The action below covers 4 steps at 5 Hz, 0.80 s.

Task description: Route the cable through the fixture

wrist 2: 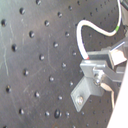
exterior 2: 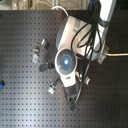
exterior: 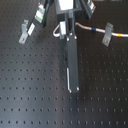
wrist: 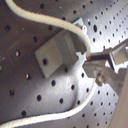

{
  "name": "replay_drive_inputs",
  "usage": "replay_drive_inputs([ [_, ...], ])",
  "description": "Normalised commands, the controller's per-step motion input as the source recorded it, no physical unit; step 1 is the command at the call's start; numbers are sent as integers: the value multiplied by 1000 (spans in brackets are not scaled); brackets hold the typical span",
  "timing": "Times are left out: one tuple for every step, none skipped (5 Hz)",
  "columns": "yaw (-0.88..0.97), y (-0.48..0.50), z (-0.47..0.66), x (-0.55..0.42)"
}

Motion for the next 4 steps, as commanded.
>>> replay_drive_inputs([
  [0,0,19,0],
  [491,-52,38,-49],
  [866,-29,2,-141],
  [980,-5,1,-98],
])
